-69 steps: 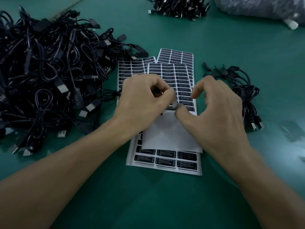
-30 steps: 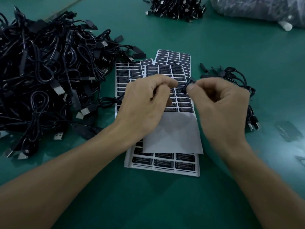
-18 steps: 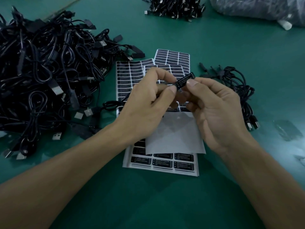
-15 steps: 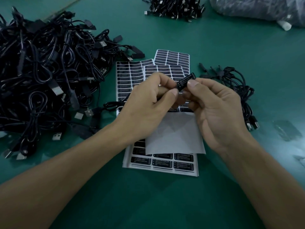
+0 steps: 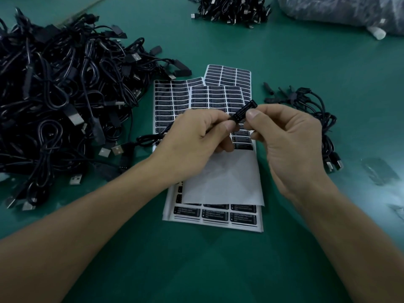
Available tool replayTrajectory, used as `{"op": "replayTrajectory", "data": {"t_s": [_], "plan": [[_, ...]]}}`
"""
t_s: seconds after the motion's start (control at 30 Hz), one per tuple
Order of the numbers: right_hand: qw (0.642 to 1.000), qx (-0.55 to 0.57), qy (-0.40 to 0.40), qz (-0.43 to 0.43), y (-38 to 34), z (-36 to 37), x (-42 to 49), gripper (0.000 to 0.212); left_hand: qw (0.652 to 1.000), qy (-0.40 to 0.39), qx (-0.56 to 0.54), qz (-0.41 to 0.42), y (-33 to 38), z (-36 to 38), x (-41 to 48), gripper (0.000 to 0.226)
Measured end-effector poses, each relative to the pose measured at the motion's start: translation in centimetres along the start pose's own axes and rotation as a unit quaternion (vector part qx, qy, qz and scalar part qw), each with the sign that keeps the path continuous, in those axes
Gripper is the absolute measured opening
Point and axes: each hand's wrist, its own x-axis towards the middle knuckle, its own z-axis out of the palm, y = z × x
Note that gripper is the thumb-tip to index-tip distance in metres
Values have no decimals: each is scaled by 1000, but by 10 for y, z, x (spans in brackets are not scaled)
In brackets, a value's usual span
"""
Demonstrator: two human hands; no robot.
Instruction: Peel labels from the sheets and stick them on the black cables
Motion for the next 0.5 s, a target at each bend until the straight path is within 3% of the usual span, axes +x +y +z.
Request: {"op": "replayTrajectory", "data": {"t_s": [0.3,0.5], "plan": [[999,5,-28,-23,-2,1,-1,12,994,-73,-67,-39,2,-12,5,22],[995,83,-41,29,-3,3,0,14,992,-68,-89,-52,4,-11,5,22]]}}
